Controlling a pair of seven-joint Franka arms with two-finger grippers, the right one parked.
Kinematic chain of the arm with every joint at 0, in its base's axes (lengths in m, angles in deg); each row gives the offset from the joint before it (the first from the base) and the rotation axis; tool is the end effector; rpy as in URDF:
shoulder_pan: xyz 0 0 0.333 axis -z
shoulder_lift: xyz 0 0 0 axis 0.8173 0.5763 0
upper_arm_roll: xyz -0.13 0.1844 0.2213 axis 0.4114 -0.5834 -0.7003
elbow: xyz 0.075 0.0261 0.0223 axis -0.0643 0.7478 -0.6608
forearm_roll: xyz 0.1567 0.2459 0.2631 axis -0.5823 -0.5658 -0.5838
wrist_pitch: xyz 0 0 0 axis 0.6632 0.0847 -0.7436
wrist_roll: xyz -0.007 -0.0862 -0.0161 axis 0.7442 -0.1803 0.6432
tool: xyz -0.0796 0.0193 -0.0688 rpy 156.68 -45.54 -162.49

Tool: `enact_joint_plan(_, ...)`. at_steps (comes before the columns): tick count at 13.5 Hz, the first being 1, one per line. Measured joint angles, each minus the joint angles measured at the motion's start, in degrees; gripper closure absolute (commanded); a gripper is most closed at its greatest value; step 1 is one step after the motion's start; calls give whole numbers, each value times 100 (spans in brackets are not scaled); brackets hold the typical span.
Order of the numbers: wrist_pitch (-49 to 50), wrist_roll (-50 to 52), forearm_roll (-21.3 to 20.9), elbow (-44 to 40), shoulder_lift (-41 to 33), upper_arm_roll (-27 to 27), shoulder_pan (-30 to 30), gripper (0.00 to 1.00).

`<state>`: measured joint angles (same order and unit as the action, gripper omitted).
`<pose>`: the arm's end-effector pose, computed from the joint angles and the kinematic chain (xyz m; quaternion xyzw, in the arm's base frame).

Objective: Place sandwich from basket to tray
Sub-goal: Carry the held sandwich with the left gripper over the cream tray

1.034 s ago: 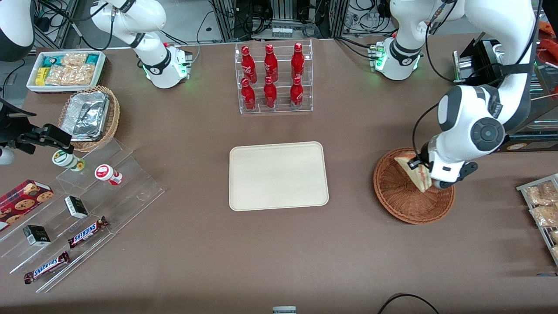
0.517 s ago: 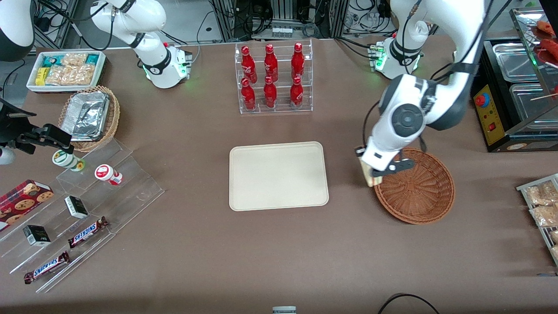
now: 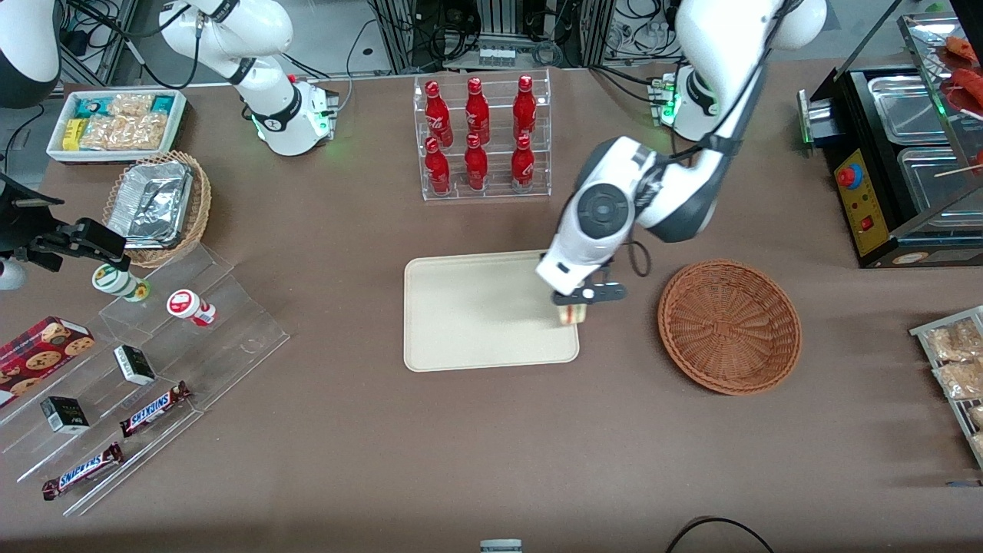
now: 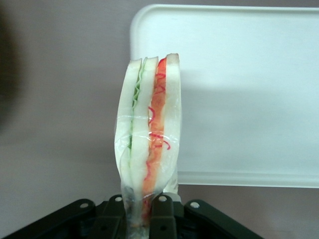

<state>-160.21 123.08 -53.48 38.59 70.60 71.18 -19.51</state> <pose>0.5018 -0.4056 0.3221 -0.9948 -0.0419 0.0927 0.0037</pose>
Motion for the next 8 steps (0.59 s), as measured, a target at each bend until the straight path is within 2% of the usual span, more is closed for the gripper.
enact_joint_plan(8, -923, 503, 0, -684, 1049, -5, 582, 100)
